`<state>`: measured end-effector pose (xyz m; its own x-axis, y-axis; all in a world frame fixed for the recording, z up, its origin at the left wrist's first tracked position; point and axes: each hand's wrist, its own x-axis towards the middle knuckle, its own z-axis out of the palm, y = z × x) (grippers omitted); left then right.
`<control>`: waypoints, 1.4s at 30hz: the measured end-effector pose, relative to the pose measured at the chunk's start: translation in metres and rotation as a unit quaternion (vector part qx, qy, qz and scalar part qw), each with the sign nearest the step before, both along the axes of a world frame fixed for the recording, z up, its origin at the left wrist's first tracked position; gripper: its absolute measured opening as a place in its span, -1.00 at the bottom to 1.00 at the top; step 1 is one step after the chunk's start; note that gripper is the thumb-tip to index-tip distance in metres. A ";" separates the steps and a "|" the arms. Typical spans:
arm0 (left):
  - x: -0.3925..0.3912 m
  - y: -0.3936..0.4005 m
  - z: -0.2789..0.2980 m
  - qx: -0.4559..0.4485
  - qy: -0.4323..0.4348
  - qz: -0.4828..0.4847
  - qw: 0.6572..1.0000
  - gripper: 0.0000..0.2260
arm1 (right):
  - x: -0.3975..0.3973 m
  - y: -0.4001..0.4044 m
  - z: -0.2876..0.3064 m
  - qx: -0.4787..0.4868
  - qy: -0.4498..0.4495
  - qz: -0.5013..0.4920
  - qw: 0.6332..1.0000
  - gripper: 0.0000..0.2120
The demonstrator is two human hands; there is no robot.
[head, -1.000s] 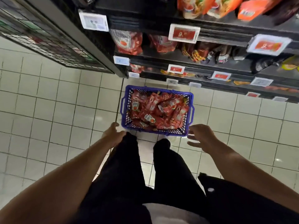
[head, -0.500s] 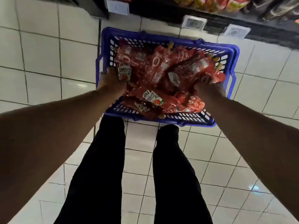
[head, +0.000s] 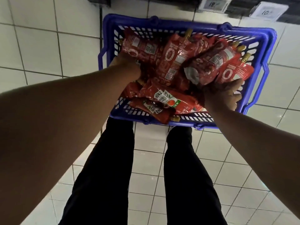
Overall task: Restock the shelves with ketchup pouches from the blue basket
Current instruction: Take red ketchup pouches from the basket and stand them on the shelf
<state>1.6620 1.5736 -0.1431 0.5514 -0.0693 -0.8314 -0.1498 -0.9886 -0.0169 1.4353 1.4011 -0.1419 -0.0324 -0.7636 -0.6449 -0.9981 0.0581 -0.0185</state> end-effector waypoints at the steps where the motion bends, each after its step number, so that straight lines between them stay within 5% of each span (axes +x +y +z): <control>1: 0.000 0.003 0.002 -0.003 -0.007 0.038 0.999 -0.40 | 0.000 0.000 0.002 -0.013 -0.015 -0.026 0.999 0.06; 4: -0.004 0.016 0.009 -0.028 -0.014 0.166 0.986 -0.28 | -0.003 0.001 0.019 -0.002 -0.075 -0.058 0.995 -0.01; 6: -0.008 0.024 0.014 -0.070 0.056 0.312 0.946 -0.20 | -0.005 -0.001 0.032 0.049 -0.120 -0.132 0.983 -0.19; 8: -0.013 0.033 0.021 -0.093 0.106 0.410 0.901 -0.25 | -0.007 -0.003 0.045 0.168 -0.169 -0.271 0.933 -0.35; 12: -0.027 0.050 0.054 -0.109 0.127 0.406 0.898 -0.39 | -0.022 -0.008 0.089 0.333 -0.267 -0.432 0.794 -0.63; 15: -0.036 0.064 0.099 -0.144 0.161 0.426 0.878 -0.52 | -0.034 -0.009 0.143 0.366 -0.319 -0.458 0.744 -0.45; 19: -0.037 0.068 0.190 -0.271 0.190 0.398 0.855 -0.65 | -0.019 -0.007 0.238 0.452 -0.353 -0.359 0.736 -0.28; 25: -0.025 0.039 0.388 -0.430 0.160 0.357 0.813 -0.72 | 0.037 -0.009 0.400 0.409 -0.393 -0.190 0.801 -0.68; 28: -0.010 0.028 0.483 -0.485 0.183 0.364 0.774 -0.84 | 0.060 -0.012 0.484 0.376 -0.453 -0.144 0.795 -0.85; 33: 0.023 0.028 0.611 -0.545 0.185 0.352 0.738 -0.49 | 0.089 -0.005 0.606 0.286 -0.548 -0.075 0.782 -0.85; 42: 0.085 0.045 0.747 -0.628 0.098 0.220 0.740 -0.47 | 0.130 0.025 0.749 0.131 -0.616 0.019 0.777 -0.58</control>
<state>1.7473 1.6187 0.6040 0.6278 -0.7049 -0.3301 0.3125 -0.1601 0.9363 1.5648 1.4258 0.6069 0.7517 -0.5861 -0.3024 -0.2343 0.1914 -0.9532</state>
